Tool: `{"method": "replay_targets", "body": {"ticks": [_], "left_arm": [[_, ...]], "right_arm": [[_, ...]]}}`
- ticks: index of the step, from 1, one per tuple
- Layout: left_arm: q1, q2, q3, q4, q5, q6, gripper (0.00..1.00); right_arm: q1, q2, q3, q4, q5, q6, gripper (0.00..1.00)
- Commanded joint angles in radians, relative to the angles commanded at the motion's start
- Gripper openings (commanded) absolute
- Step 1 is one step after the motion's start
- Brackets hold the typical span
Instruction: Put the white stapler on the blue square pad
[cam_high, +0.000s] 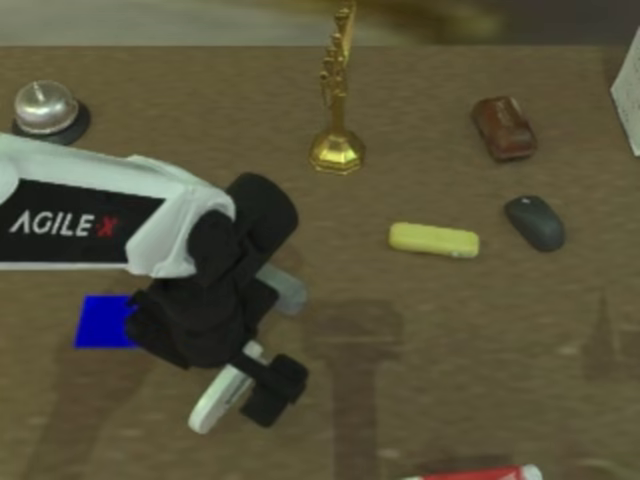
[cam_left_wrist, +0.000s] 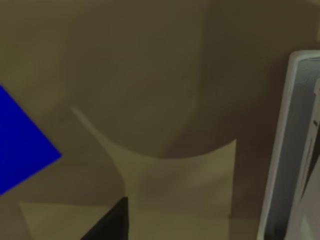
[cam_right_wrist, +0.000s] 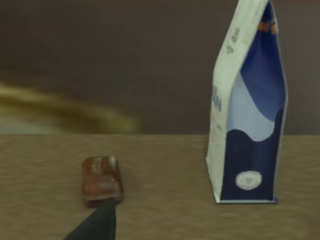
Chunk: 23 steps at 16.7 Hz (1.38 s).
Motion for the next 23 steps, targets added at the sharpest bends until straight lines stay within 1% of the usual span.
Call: {"method": "replay_targets", "body": {"ticks": [10, 11, 20, 23], "left_arm": [[0.0, 0.0, 0.0, 0.0, 0.0, 0.0, 0.02], [0.0, 0.0, 0.0, 0.0, 0.0, 0.0, 0.0], [0.0, -0.002, 0.003, -0.003, 0.0, 0.001, 0.0], [0.004, -0.028, 0.055, -0.075, 0.0, -0.004, 0.0]], "right_arm": [[0.0, 0.0, 0.0, 0.0, 0.0, 0.0, 1.0], [0.0, 0.0, 0.0, 0.0, 0.0, 0.0, 1.0], [0.0, 0.0, 0.0, 0.0, 0.0, 0.0, 1.0], [0.0, 0.0, 0.0, 0.0, 0.0, 0.0, 1.0]]}}
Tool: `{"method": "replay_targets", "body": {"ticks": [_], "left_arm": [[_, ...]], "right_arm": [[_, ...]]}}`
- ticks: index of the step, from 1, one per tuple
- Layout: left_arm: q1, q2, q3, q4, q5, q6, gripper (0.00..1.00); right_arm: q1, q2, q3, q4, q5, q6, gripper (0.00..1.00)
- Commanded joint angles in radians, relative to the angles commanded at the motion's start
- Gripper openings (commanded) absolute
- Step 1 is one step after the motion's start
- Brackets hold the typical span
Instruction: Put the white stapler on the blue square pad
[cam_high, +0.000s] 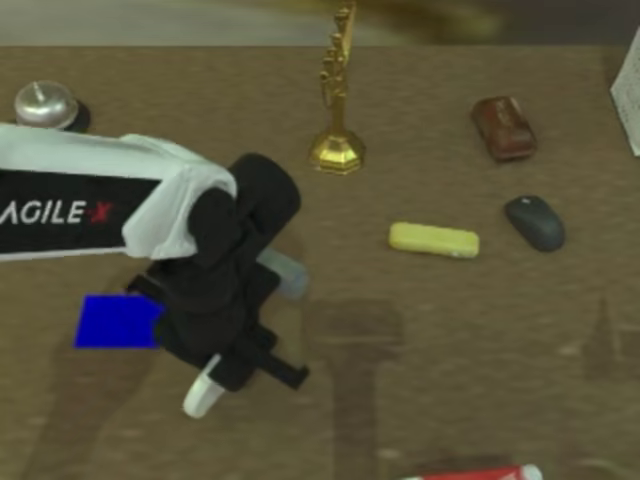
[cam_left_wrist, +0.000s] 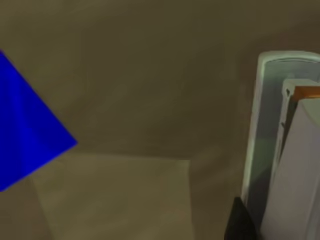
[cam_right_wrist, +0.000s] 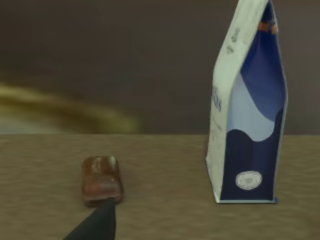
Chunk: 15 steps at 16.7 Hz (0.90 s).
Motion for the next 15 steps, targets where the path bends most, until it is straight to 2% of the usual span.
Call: {"method": "replay_targets", "body": {"ticks": [7, 15], "left_arm": [[0.011, -0.123, 0.169, -0.306, -0.001, -0.001, 0.0], [0.016, -0.122, 0.187, -0.322, -0.001, 0.035, 0.0]], "right_arm": [[0.0, 0.0, 0.0, 0.0, 0.0, 0.0, 1.0], [0.0, 0.0, 0.0, 0.0, 0.0, 0.0, 1.0]]}}
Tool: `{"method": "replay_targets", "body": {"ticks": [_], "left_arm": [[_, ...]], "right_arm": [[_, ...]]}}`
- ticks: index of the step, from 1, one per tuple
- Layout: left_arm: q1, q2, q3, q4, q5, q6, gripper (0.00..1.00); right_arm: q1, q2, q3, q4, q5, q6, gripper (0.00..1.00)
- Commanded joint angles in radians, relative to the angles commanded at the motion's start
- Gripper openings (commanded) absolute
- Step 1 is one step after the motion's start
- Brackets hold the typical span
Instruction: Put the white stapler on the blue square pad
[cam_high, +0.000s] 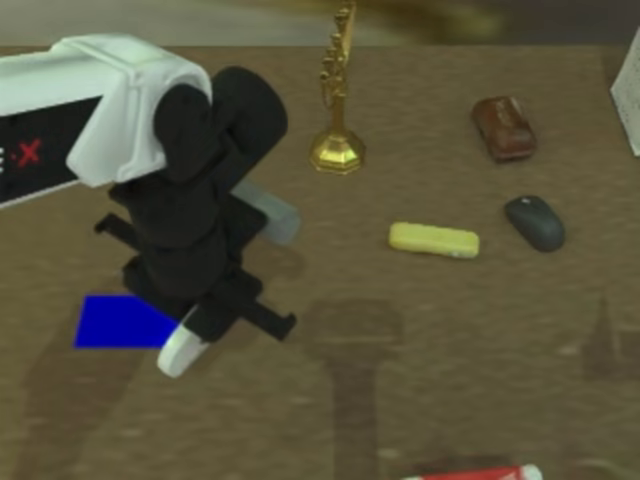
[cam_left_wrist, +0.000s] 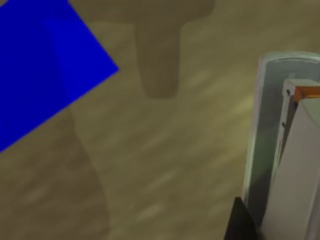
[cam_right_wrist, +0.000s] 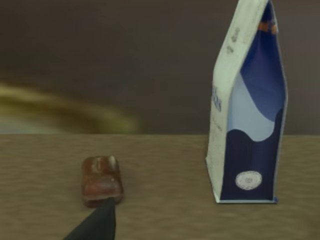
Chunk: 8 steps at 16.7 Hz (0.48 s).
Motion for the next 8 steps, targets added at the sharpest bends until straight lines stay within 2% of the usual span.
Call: {"method": "replay_targets", "body": {"ticks": [4, 8], "left_arm": [[0.05, 0.032, 0.044, -0.02, 0.001, 0.19, 0.0], [0.134, 0.062, 0.084, -0.043, 0.0, 0.505, 0.0]], "right_arm": [[0.0, 0.0, 0.0, 0.0, 0.0, 0.0, 1.0], [0.0, 0.0, 0.0, 0.0, 0.0, 0.0, 1.0]]}}
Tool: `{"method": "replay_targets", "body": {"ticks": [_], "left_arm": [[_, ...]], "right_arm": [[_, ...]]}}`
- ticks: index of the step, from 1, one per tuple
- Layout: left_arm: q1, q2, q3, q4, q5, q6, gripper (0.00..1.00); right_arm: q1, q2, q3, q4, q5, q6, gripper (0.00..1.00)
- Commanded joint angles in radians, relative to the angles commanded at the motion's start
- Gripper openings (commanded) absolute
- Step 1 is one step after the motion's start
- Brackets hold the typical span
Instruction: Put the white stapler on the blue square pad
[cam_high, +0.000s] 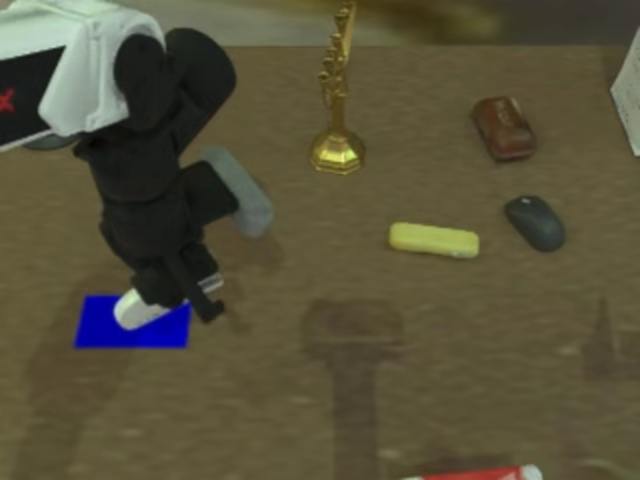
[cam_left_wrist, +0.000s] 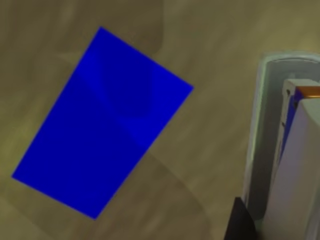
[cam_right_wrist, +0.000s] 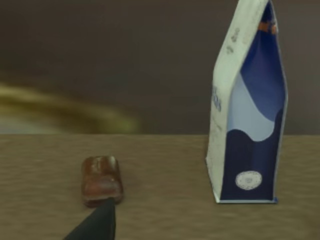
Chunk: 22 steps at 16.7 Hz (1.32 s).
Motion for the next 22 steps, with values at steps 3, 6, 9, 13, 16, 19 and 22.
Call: {"method": "replay_targets", "body": {"ticks": [3, 6, 9, 13, 16, 19, 22], "left_arm": [[0.069, 0.022, 0.027, -0.018, -0.001, 0.279, 0.0], [0.134, 0.034, 0.052, -0.028, -0.002, 0.533, 0.0], [0.19, 0.027, 0.067, -0.024, -0.001, 0.704, 0.0], [0.221, 0.016, 0.073, -0.016, 0.001, 0.786, 0.0], [0.221, 0.016, 0.073, -0.016, 0.001, 0.786, 0.0], [0.218, 0.024, 0.058, 0.001, 0.0, 0.785, 0.0], [0.224, 0.055, -0.005, 0.1, 0.001, 0.782, 0.0]], "right_arm": [[0.0, 0.0, 0.0, 0.0, 0.0, 0.0, 1.0], [0.0, 0.0, 0.0, 0.0, 0.0, 0.0, 1.0], [0.0, 0.0, 0.0, 0.0, 0.0, 0.0, 1.0], [0.0, 0.0, 0.0, 0.0, 0.0, 0.0, 1.0], [0.0, 0.0, 0.0, 0.0, 0.0, 0.0, 1.0], [0.0, 0.0, 0.0, 0.0, 0.0, 0.0, 1.0], [0.0, 0.0, 0.0, 0.0, 0.0, 0.0, 1.0]]}}
